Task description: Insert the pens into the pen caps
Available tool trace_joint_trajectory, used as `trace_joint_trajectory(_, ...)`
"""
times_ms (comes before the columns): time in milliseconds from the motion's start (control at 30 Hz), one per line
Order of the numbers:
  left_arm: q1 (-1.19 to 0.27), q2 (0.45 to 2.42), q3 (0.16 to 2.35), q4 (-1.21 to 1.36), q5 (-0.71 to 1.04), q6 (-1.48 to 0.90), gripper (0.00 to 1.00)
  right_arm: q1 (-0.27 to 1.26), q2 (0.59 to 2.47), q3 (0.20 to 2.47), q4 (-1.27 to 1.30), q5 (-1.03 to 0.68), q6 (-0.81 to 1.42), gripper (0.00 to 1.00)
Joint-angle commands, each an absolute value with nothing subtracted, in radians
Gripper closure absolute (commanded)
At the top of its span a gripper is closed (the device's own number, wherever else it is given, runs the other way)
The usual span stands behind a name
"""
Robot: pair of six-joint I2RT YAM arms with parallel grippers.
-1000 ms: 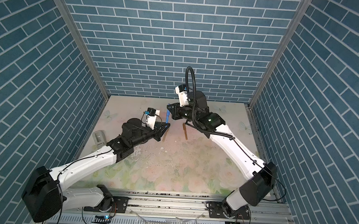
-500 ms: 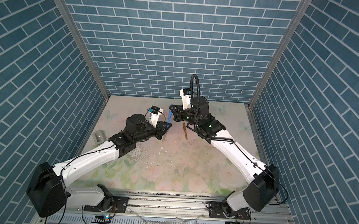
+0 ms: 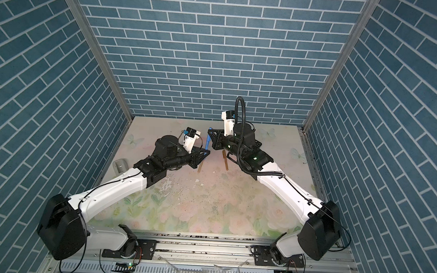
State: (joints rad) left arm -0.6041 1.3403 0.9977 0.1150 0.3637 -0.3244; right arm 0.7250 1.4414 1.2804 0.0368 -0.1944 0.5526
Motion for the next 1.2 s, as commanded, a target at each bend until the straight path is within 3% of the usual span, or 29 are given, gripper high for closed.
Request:
trace_joint_trajectory(0,-0.528,1.324,1.129,0.391,0.225,-0.364,1.00,0.778,1.450,1.208,-0.257,-0.363,0.590,1.00)
trace_joint_trajectory(167,-0.523,1.325,1.127,0.385,0.241,-0.359,1.00,0.783,1.466,1.219,-0.246,-0.382,0.597,1.00)
trace_joint_trajectory(433,-0.523,1.347,1.058,0.349,0.363,-0.365,1.00,0.779,1.462,1.339,-0.213,-0.325,0.619,0.89)
trace_joint_trajectory(700,-0.523,1.314,0.929,0.387,0.377,-0.402,1.00,0.776,1.477,1.562,-0.243,-0.272,0.571,0.64)
trace_joint_trajectory(1033,-0.523,1.254,0.855,0.491,0.439,-0.388,1.00,0.765,1.199,1.327,-0.293,0.041,0.502,0.61)
trace_joint_trajectory(1167,-0.524,1.258,0.859,0.515,0.461,-0.408,1.00,0.693,1.123,1.247,-0.355,0.092,0.583,0.60)
